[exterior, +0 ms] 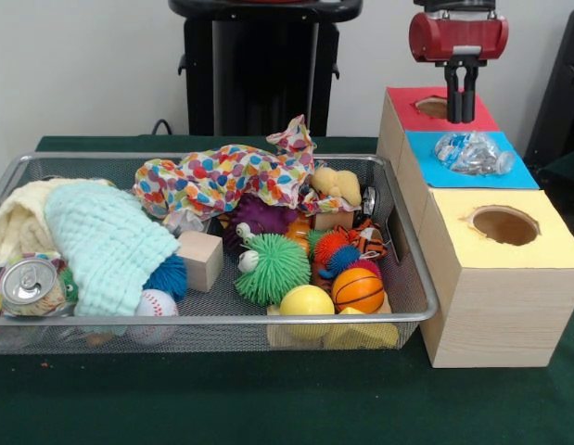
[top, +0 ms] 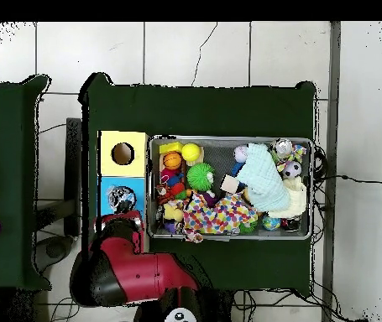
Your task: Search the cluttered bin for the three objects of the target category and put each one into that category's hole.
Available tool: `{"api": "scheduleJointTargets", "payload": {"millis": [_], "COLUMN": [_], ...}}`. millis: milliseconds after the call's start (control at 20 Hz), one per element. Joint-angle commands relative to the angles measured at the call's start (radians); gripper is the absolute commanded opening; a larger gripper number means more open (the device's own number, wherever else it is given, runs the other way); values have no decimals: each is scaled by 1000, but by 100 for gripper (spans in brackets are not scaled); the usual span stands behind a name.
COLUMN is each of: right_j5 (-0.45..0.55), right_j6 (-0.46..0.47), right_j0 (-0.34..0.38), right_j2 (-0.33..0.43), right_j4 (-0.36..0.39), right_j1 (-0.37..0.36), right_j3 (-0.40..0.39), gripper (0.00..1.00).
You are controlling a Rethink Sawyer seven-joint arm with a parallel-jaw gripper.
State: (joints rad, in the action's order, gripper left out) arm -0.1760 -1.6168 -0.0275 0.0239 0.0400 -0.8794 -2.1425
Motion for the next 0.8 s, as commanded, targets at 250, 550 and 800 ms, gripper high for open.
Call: {"api": "scheduleJointTargets", "payload": {"millis": [250,550,800], "right_j5": [-37,-74,-98], "right_j6": [-152,-153,-158], "right_j0": [9,-21,-40], "right_j2": [31,6,-7], "right_j4": [24,2,-14], "right_j1": [122,187,225], "right_j3": [70,113,131], "gripper": [0,0,0]}}
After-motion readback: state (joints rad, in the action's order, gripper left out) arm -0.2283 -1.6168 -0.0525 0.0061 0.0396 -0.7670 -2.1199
